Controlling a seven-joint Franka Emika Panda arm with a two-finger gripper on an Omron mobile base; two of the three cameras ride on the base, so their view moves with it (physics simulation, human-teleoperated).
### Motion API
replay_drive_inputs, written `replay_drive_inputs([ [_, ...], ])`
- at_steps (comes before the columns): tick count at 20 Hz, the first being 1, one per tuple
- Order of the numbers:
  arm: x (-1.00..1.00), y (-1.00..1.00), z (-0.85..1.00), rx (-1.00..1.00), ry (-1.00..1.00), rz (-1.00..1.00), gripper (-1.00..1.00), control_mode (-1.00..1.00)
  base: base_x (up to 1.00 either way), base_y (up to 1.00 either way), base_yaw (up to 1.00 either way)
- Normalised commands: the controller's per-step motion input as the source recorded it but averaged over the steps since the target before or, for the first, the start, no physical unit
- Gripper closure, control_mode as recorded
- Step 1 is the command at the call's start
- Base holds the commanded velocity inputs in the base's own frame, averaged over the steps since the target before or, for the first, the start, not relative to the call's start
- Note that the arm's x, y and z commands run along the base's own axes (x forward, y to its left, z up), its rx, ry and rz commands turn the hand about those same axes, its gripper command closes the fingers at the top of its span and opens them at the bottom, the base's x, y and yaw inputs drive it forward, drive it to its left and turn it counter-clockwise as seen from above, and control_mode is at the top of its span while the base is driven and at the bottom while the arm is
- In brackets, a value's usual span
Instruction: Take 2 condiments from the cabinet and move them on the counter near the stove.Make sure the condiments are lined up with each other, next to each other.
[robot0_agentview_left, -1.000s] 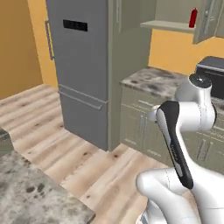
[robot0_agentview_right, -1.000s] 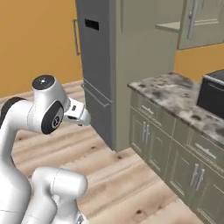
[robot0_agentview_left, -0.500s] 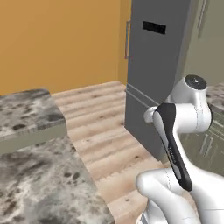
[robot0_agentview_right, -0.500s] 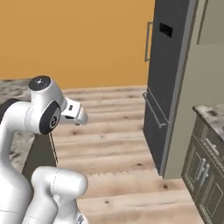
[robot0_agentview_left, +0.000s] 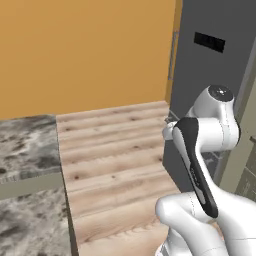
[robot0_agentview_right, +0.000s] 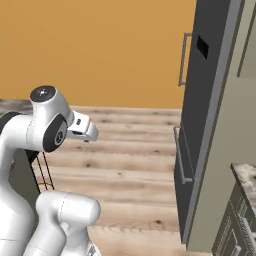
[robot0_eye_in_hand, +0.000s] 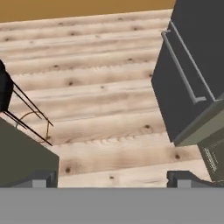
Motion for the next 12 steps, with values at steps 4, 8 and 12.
replay_drive_inputs([
  [4,0.0,0.0,0.0,0.0,0.0,0.0,-1.0,1.0,0.61,-0.44,0.08],
  [8,0.0,0.0,0.0,0.0,0.0,0.0,-1.0,1.0,-0.19,0.0,-0.54],
  [12,0.0,0.0,0.0,0.0,0.0,0.0,-1.0,1.0,-0.16,0.0,-0.88],
])
